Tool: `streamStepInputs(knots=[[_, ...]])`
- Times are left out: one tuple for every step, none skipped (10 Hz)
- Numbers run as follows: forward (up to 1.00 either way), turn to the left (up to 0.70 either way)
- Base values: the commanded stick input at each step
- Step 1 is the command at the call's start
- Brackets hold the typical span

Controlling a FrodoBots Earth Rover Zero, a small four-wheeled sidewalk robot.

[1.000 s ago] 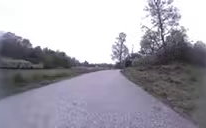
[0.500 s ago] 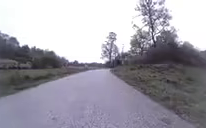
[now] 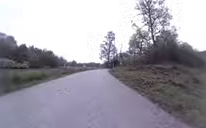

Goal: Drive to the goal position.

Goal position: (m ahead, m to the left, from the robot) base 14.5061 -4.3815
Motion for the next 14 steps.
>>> streamStepInputs(knots=[[1.00,0.00],[1.00,0.00],[1.00,0.00],[1.00,0.00],[1.00,0.00],[1.00,0.00],[1.00,0.00],[1.00,0.00],[1.00,0.00],[1.00,0.00],[1.00,0.00],[1.00,0.00],[1.00,0.00],[1.00,0.00]])
